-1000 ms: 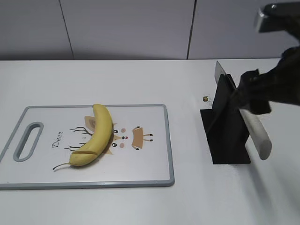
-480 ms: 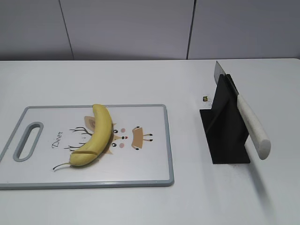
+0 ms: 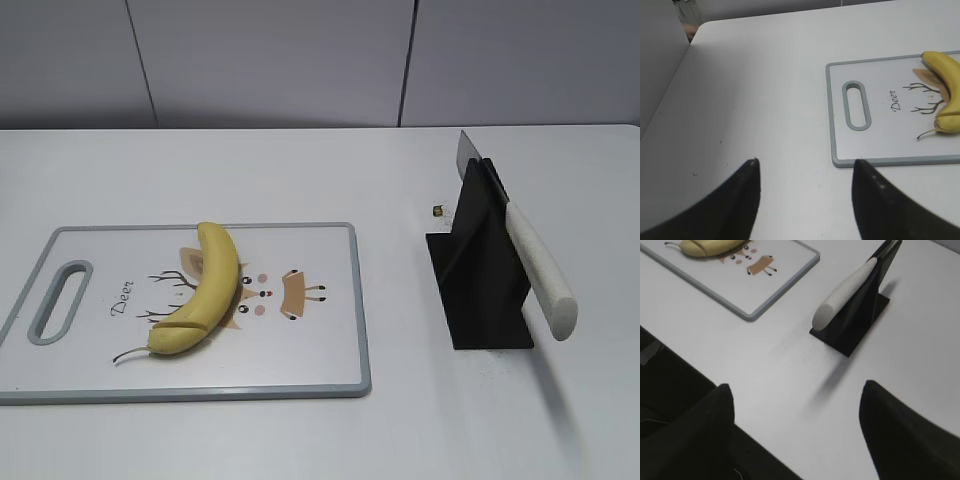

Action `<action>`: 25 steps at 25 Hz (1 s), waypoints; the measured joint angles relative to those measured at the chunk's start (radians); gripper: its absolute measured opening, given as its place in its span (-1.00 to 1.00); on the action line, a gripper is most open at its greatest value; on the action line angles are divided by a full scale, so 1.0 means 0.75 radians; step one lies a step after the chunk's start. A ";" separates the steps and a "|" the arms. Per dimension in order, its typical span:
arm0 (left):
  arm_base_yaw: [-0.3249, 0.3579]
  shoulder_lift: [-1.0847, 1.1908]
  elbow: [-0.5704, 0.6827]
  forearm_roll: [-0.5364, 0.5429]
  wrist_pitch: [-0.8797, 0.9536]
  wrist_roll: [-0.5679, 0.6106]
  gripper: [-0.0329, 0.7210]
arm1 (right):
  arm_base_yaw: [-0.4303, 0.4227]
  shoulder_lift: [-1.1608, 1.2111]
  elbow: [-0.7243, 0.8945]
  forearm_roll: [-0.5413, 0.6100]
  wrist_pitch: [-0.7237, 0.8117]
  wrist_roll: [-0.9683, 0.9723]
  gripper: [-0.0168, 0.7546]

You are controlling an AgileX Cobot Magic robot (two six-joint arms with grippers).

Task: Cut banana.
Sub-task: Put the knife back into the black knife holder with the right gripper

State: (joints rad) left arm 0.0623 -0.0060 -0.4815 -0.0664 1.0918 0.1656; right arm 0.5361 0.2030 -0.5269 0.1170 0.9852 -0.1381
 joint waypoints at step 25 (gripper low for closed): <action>0.001 0.000 0.000 0.001 0.000 0.000 0.55 | -0.022 -0.279 0.031 0.070 0.080 0.000 0.56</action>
State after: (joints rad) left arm 0.0633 -0.0060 -0.4815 -0.0656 1.0918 0.1656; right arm 0.5199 -0.0060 -0.5033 0.1697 1.0451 -0.1382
